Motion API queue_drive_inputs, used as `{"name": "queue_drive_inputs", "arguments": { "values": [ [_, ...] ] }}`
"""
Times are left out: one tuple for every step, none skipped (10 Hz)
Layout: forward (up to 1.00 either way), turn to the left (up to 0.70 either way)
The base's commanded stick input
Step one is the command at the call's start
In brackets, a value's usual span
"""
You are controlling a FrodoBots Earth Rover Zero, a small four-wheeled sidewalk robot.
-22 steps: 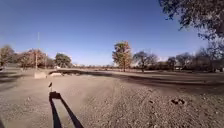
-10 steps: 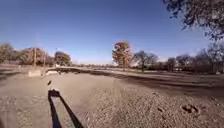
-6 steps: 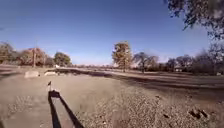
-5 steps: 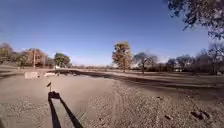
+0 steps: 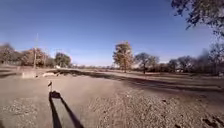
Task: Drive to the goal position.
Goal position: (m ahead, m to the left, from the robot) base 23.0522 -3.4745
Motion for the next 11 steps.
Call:
{"name": "queue_drive_inputs", "arguments": {
  "values": [
    [0.50, 0.00],
    [0.50, 0.00],
    [0.50, 0.00],
    [0.50, 0.00],
    [0.50, 0.00],
    [0.50, 0.00],
    [0.50, 0.00],
    [0.50, 0.00],
    [0.50, 0.00],
    [0.50, 0.00],
    [0.50, 0.00]
  ]
}}
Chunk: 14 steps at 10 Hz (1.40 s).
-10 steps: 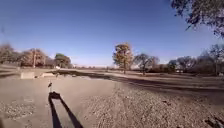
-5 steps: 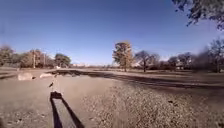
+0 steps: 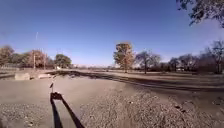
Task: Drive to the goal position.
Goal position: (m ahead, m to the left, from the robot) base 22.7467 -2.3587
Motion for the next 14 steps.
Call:
{"name": "queue_drive_inputs", "arguments": {
  "values": [
    [0.50, 0.00],
    [0.50, 0.00],
    [0.50, 0.00],
    [0.50, 0.00],
    [0.50, 0.00],
    [0.50, 0.00],
    [0.50, 0.00],
    [0.50, 0.00],
    [0.50, 0.00],
    [0.50, 0.00],
    [0.50, 0.00],
    [0.50, 0.00],
    [0.50, 0.00],
    [0.50, 0.00]
  ]
}}
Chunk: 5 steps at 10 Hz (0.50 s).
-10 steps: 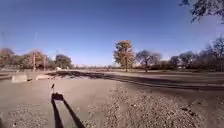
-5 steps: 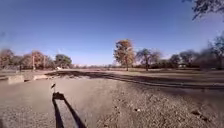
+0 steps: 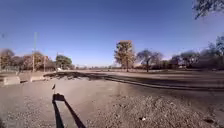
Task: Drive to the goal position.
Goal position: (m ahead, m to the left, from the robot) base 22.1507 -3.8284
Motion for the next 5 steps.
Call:
{"name": "queue_drive_inputs", "arguments": {
  "values": [
    [0.50, 0.00],
    [0.50, 0.00],
    [0.50, 0.00],
    [0.50, 0.00],
    [0.50, 0.00]
  ]
}}
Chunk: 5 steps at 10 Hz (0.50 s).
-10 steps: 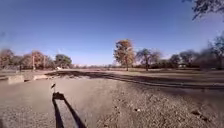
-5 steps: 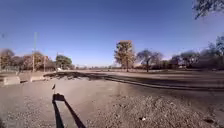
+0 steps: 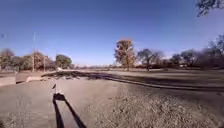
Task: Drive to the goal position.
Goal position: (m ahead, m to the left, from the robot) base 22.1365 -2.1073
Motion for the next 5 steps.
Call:
{"name": "queue_drive_inputs", "arguments": {
  "values": [
    [0.50, 0.00],
    [0.50, 0.00],
    [0.50, 0.00],
    [0.50, 0.00],
    [0.50, 0.00]
  ]
}}
